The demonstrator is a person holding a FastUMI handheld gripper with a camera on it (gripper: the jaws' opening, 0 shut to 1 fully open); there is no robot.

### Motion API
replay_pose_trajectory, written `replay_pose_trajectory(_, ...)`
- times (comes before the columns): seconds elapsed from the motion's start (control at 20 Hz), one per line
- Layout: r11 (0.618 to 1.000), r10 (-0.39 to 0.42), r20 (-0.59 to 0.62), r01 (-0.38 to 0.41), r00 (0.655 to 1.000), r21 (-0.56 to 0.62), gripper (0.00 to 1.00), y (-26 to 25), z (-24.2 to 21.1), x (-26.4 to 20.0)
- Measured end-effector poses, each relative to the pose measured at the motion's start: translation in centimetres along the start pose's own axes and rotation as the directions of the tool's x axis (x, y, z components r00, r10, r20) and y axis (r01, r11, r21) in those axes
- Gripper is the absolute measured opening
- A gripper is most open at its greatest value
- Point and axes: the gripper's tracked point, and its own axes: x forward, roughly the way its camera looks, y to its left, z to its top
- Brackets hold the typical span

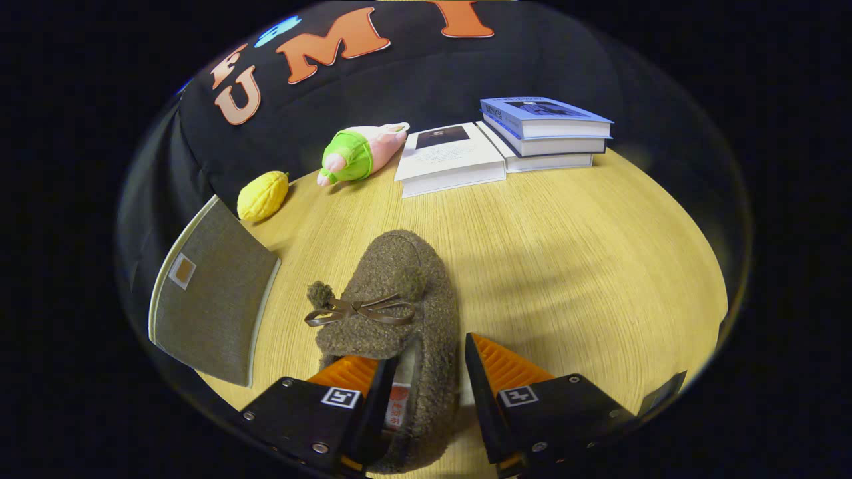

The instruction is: Open the storage box then place both shoes into the box .Put the left shoe in first, then the right shoe, with the right side of both shoes facing outward in a uniform manner.

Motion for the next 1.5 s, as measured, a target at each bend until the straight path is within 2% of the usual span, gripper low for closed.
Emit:
replay_pose_trajectory(0.05,1.000,-0.011,-0.004,0.011,1.000,0.007,0.54,-0.3,0.1,0.2)
replay_pose_trajectory(0.1,1.000,-0.017,-0.002,0.017,1.000,0.007,0.42,-0.5,0.4,0.2)
replay_pose_trajectory(0.2,0.999,-0.035,-0.009,0.035,0.999,0.029,0.28,-0.9,0.5,0.3)
replay_pose_trajectory(0.4,0.992,-0.077,-0.015,0.078,0.997,0.102,0.09,-1.6,1.1,0.0)
replay_pose_trajectory(0.45,0.989,-0.080,-0.002,0.080,0.997,0.122,0.07,-1.5,1.3,-0.3)
replay_pose_trajectory(0.8,0.977,-0.080,0.130,0.052,0.988,0.206,0.05,1.9,5.6,-4.5)
replay_pose_trajectory(1.1,0.979,-0.020,0.226,-0.027,0.974,0.204,0.05,9.7,9.4,-7.4)
replay_pose_trajectory(1.5,0.978,0.116,0.272,-0.158,0.955,0.139,0.05,21.1,11.3,-9.4)
